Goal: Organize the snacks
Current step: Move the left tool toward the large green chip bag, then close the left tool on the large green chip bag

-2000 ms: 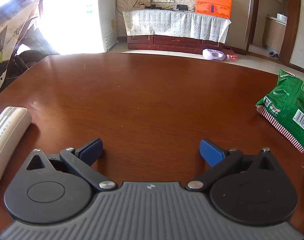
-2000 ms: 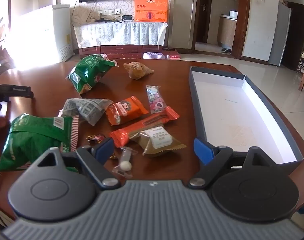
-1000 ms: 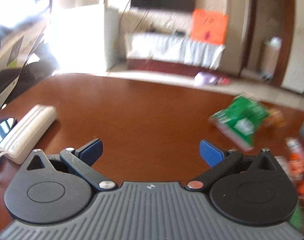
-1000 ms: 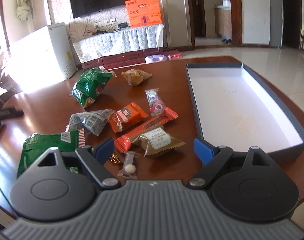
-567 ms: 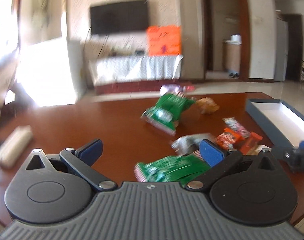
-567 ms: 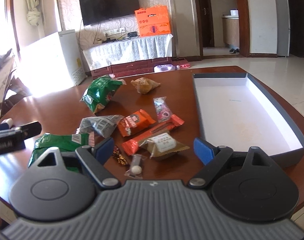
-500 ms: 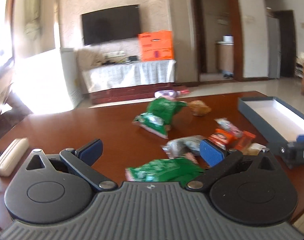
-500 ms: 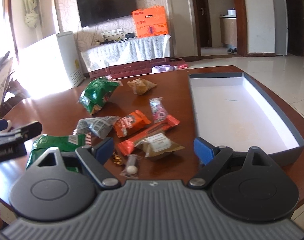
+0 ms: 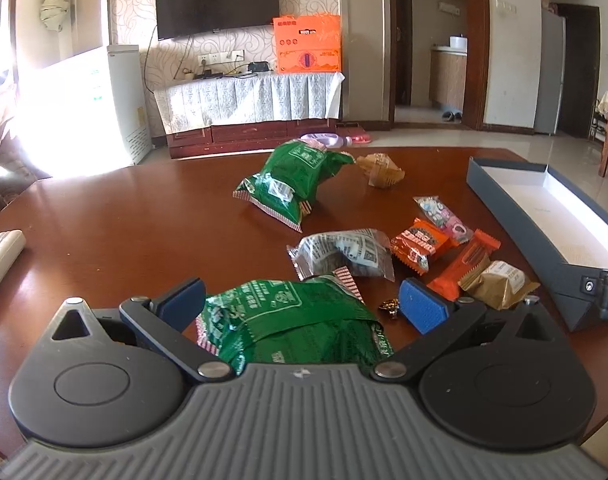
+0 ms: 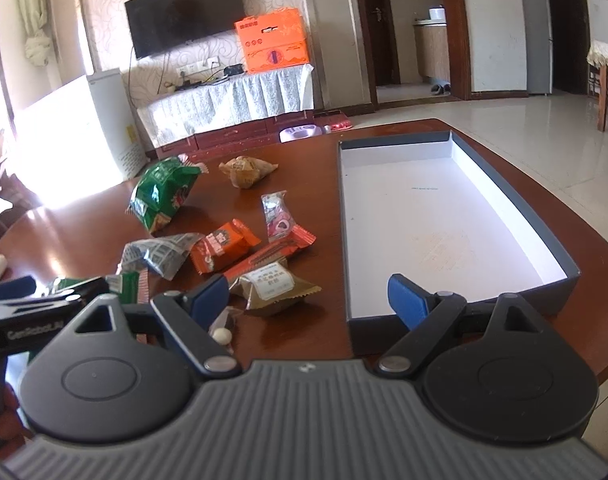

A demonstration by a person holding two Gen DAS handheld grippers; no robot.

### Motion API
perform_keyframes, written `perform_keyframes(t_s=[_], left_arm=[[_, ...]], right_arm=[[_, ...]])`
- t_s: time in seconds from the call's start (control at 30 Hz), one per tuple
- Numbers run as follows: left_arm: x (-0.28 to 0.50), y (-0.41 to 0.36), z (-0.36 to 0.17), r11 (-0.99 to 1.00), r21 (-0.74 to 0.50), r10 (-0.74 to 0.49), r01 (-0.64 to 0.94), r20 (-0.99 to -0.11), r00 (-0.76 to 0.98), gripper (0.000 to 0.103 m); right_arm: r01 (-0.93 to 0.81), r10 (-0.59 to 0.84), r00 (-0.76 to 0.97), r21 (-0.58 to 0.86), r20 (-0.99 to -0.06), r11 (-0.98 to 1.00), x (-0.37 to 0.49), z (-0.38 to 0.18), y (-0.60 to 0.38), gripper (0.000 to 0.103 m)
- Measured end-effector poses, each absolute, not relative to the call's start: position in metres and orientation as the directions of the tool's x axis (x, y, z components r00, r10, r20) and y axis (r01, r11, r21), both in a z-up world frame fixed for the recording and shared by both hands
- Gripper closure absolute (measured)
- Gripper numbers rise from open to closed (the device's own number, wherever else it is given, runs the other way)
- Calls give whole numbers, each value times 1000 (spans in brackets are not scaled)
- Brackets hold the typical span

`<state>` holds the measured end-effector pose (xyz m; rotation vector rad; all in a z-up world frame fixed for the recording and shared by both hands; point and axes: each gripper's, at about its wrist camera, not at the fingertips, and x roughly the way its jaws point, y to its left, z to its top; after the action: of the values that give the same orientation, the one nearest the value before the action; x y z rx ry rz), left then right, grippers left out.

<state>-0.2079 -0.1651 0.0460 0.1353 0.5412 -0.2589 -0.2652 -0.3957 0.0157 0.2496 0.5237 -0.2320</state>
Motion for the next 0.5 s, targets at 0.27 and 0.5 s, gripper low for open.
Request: perform_keyframes(t_s=[0.27, 0.5], left_arm=[[-201, -172, 40, 958, 83, -188, 275, -546, 817, 0], [-196, -170, 37, 962, 77, -177, 263, -556, 812, 0]], right_arm=[[265, -148, 836, 152, -529, 952, -260, 13, -392, 15], [247, -150, 834, 116, -531, 962, -261, 12, -386, 15]])
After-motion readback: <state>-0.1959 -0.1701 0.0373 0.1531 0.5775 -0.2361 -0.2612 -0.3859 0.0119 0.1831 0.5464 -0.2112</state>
